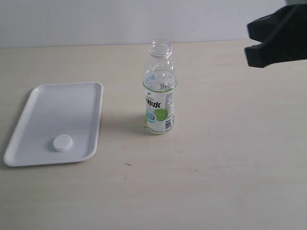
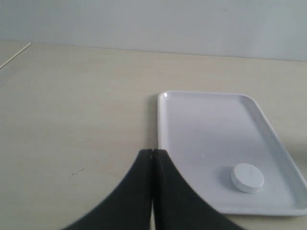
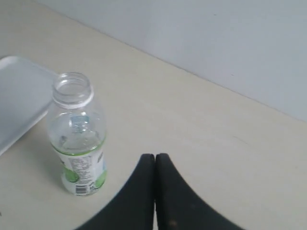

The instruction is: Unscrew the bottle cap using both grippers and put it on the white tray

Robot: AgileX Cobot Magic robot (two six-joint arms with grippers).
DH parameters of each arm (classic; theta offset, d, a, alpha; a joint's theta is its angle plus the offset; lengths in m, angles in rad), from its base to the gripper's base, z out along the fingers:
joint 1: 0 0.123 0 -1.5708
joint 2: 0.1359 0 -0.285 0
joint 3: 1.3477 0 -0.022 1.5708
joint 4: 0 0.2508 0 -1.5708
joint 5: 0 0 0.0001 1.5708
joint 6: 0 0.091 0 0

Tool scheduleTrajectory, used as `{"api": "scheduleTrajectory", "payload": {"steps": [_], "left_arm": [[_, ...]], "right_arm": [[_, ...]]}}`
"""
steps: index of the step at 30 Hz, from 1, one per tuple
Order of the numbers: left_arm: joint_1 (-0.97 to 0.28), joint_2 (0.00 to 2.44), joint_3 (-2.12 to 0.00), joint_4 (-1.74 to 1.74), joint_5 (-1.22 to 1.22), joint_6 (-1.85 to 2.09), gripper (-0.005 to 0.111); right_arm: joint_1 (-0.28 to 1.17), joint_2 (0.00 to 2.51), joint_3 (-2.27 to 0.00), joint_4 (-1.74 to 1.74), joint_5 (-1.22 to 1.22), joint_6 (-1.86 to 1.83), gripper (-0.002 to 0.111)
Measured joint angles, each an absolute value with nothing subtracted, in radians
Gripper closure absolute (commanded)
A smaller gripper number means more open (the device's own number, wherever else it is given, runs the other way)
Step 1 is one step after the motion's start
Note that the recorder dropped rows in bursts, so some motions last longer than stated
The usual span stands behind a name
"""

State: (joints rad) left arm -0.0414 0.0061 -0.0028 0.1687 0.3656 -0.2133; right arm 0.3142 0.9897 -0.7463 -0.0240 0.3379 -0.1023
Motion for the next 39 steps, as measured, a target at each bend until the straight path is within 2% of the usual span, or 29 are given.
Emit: {"api": "scheduleTrajectory", "payload": {"steps": [11, 17, 29, 39], "left_arm": [[-0.041, 0.006, -0.003, 0.169, 0.366, -0.213, 0.107], [-0.041, 0.006, -0.003, 0.169, 0.366, -0.213, 0.107], [-0.041, 0.006, -0.003, 0.169, 0.366, -0.213, 0.107], [-0.041, 0.006, -0.003, 0.169, 0.366, -0.213, 0.107]], "right_arm": [[0.098, 0.444, -0.42, -0.024, 0.31, -0.085, 0.108], [0.053, 0.216, -0.288, -0.024, 0.31, -0.083, 0.108], [0.051, 0.146, -0.143, -0.028, 0.308, -0.07, 0.108], [-0.017, 0.031, -0.04, -0.043, 0.34, -0.035, 0.108]]}}
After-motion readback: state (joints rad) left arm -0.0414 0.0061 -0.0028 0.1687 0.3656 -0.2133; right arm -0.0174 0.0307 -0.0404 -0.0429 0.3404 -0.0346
